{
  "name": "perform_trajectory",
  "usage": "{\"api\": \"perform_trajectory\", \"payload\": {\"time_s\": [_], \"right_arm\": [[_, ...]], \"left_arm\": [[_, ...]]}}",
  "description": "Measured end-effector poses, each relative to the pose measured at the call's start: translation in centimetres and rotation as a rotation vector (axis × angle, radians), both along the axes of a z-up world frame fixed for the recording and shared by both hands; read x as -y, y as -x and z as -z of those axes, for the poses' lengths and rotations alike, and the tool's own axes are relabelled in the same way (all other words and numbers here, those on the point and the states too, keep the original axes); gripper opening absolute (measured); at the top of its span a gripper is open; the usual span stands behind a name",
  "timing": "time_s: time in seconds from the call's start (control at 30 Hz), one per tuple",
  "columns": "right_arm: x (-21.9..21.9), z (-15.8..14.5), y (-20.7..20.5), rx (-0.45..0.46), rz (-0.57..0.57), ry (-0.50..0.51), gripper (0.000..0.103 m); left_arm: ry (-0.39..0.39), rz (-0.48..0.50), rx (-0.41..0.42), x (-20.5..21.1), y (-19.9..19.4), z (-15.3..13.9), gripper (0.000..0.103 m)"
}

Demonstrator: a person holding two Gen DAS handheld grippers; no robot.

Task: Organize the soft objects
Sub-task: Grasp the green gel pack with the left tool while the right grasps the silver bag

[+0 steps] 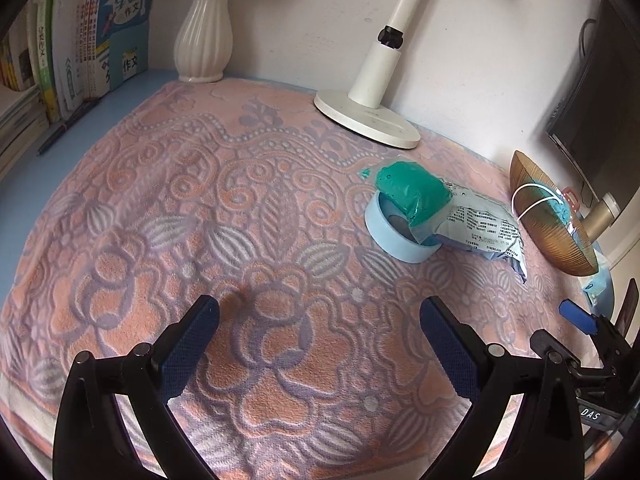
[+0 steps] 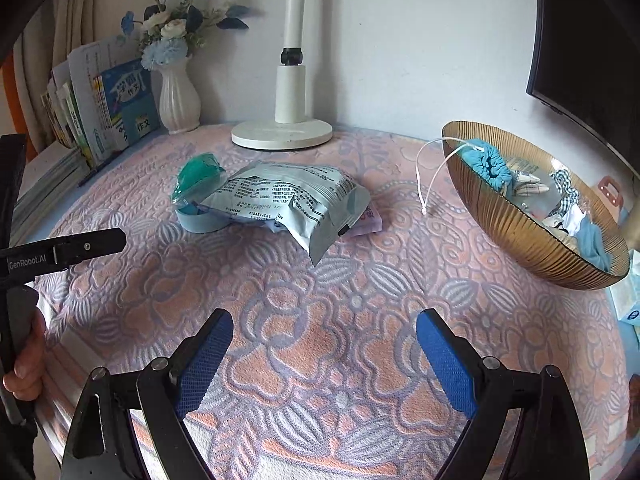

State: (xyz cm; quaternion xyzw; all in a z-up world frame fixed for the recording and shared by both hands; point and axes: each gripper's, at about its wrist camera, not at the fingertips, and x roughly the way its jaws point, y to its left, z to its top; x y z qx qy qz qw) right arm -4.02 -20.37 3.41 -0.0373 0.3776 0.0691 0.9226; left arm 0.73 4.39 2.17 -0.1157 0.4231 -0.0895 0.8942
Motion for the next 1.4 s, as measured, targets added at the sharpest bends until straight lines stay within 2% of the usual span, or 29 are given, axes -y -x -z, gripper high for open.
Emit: {"api": "perform_trajectory", "payload": {"time_s": [0.07,0.2,0.27,0.33,0.4,0.47,0.5,0.6,0.73,0.8,0.87,0.9,0.93,1.0,1.1,1.17,1.2,1.23,1.27,1.3,1.4], "right_arm": [[0.1,0.0,0.0,0.000,0.008,0.001,0.092],[0.0,-0.1,0.1,-0.033,0.003,0.013,0.092],[-0.1,-0.9,0.2,-0.085,-0.049,-0.011,0.092],[-0.2,-2.9,0.3,-0.102,-0.109,-0.031,0.092],[-0.8,-5.6,0.2,-0.066,-0.164,0.001,0.093],[-1.8,-7.5,-0.4,-0.012,-0.201,0.084,0.103],[-2.4,-8.1,-0.8,0.014,-0.215,0.135,0.103],[-3.5,-7.8,-3.2,0.018,-0.238,0.241,0.103],[-3.4,-6.2,-7.4,-0.059,-0.270,0.218,0.103],[-3.4,-5.5,-9.1,-0.082,-0.299,0.194,0.103],[-3.4,-5.2,-10.2,-0.082,-0.343,0.163,0.103],[-3.5,-5.0,-10.7,-0.083,-0.360,0.158,0.103],[-3.6,-4.8,-11.2,-0.087,-0.373,0.157,0.103],[-3.9,-4.0,-12.2,-0.109,-0.399,0.157,0.103],[-4.2,-2.3,-14.0,-0.153,-0.399,0.175,0.103],[-3.8,-0.6,-15.0,-0.210,-0.389,0.121,0.103],[-3.5,0.1,-15.4,-0.244,-0.383,0.073,0.099],[-3.1,0.1,-15.2,-0.233,-0.374,0.036,0.097],[-2.8,-0.5,-14.6,-0.198,-0.375,0.010,0.078],[-2.6,-1.2,-14.1,-0.184,-0.375,-0.014,0.063],[-2.0,-3.2,-12.4,-0.136,-0.366,-0.049,0.050]], "left_arm": [[-0.006,-0.006,0.006,0.0,0.1,-0.1,0.101],[-0.071,-0.022,-0.020,0.9,0.5,-1.0,0.101],[-0.021,0.018,-0.042,1.2,0.7,-2.3,0.101],[0.031,0.038,-0.044,1.4,0.5,-4.2,0.101],[0.048,0.029,-0.059,1.7,-0.8,-5.9,0.101],[0.051,0.033,-0.081,2.4,-2.5,-7.0,0.100],[0.052,0.044,-0.082,2.8,-3.4,-7.3,0.099],[0.081,0.082,-0.098,4.2,-5.9,-6.9,0.095],[0.099,0.090,-0.149,5.4,-8.1,-4.9,0.094],[0.047,0.089,-0.157,6.1,-8.7,-4.1,0.094],[0.030,0.097,-0.167,6.4,-9.3,-3.3,0.086],[0.033,0.095,-0.178,6.4,-9.7,-3.0,0.071],[0.037,0.088,-0.187,6.3,-10.0,-2.6,0.060],[0.037,0.090,-0.209,6.3,-10.6,-1.8,0.054],[0.013,0.102,-0.226,6.5,-11.1,-0.9,0.038],[0.005,0.091,-0.204,6.3,-11.0,-0.8,0.028],[0.016,0.087,-0.197,6.0,-11.0,-0.7,0.019],[0.029,0.085,-0.190,5.6,-10.9,-0.8,0.014],[0.037,0.080,-0.178,5.2,-10.7,-0.9,0.013],[0.046,0.080,-0.168,4.7,-10.5,-1.0,0.012],[0.108,0.085,-0.135,3.6,-9.5,-1.8,0.012]]}}
